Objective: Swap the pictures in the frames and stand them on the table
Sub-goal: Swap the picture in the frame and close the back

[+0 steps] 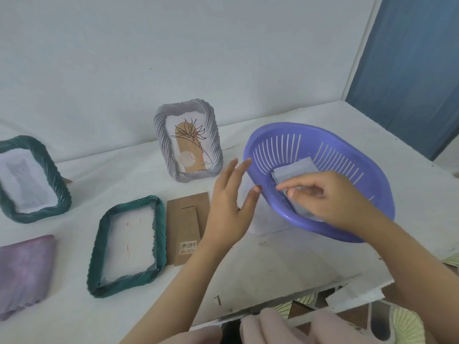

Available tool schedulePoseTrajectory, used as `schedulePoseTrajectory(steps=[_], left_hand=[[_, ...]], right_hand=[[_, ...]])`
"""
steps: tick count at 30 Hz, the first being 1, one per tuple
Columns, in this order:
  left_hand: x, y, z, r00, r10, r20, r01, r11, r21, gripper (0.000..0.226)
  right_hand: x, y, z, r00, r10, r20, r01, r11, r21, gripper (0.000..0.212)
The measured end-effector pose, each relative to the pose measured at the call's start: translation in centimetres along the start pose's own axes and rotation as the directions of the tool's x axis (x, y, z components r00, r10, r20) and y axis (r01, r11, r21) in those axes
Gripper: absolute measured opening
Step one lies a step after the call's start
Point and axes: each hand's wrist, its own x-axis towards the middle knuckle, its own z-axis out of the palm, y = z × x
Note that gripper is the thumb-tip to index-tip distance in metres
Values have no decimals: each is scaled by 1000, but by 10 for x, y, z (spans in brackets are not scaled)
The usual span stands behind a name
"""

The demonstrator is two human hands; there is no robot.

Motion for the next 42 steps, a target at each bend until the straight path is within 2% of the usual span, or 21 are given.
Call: schedulePoseTrajectory(steps=[3,6,8,12,17,24,26,28,31,33,36,39,42], left_hand=[[5,0,0,990,63,128,-70,996,47,47],[7,0,0,984,21,177,-28,999,39,42],[7,1,-2,983,15,184,-22,999,38,41],[7,3,-5,981,4,193,-9,1000,26,37],[7,5,-4,982,-11,188,9,1000,9,36],[7,7,-5,980,-27,195,24,1000,17,38],[7,7,-5,980,-32,198,28,999,22,38],[6,9,-5,984,-34,176,33,999,9,41],[5,19,-6,997,29,65,-25,998,-62,41],[5,28,-10,999,34,16,-30,980,-196,37],[6,48,-22,991,-98,90,130,864,-487,32],[6,59,-36,969,-182,169,246,805,-540,27],[6,54,-48,924,-311,222,382,728,-570,18]], right_hand=[[22,16,-14,992,116,-43,-123,963,-239,21],[37,35,-20,942,335,-14,-289,791,-540,45],[40,40,-19,906,424,6,-320,694,-645,56],[41,38,-15,885,465,14,-316,623,-716,67],[40,34,-17,856,516,-30,-411,645,-644,63],[36,36,-26,933,261,-250,-361,653,-666,28],[33,36,-31,931,199,-306,-356,681,-640,28],[29,34,-35,927,138,-348,-327,750,-574,38],[17,20,-33,920,-69,-385,-114,894,-433,38],[7,5,-24,890,-182,-417,31,938,-344,33],[-9,-12,-6,861,-259,-439,167,957,-236,28],[-19,-21,16,857,-345,-383,277,935,-222,23],[-19,-24,38,842,-461,-279,352,863,-363,22]])
